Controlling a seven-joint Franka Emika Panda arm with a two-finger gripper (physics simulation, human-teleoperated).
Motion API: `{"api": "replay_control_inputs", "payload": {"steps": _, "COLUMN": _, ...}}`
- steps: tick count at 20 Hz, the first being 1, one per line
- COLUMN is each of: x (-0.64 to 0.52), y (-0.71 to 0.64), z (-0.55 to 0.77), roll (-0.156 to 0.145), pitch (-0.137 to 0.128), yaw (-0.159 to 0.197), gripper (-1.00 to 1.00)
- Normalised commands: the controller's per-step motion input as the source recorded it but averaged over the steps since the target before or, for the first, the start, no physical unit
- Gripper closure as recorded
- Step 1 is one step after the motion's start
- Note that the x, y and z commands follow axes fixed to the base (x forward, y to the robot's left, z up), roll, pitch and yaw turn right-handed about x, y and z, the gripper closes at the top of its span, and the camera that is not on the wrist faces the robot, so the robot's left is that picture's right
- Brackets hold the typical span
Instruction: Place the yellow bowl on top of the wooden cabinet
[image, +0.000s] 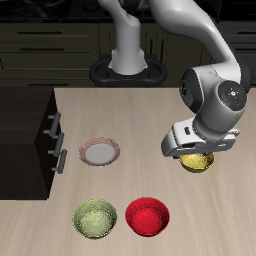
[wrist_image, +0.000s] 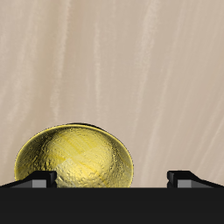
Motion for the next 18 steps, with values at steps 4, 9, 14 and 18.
{"api": "replay_control_inputs", "payload": {"steps": 4, "x": -0.13, "y": -0.09, "z": -0.25, "roll": -0.014, "pitch": 0.047, "yaw": -0.007, "gripper": -1.00}}
{"api": "replay_control_inputs", "payload": {"steps": 9, "x": -0.09, "y": -0.07, "z": -0.20, "roll": -0.009, "pitch": 0.025, "yaw": 0.010, "gripper": -1.00}}
{"api": "replay_control_inputs", "payload": {"steps": 14, "x": -0.13, "y": -0.02, "z": -0.25, "roll": 0.017, "pitch": 0.045, "yaw": -0.019, "gripper": -1.00}}
{"api": "replay_control_inputs", "payload": {"steps": 18, "x": -0.17, "y": 0.03, "z": -0.37, "roll": 0.094, "pitch": 0.137, "yaw": -0.129, "gripper": -1.00}}
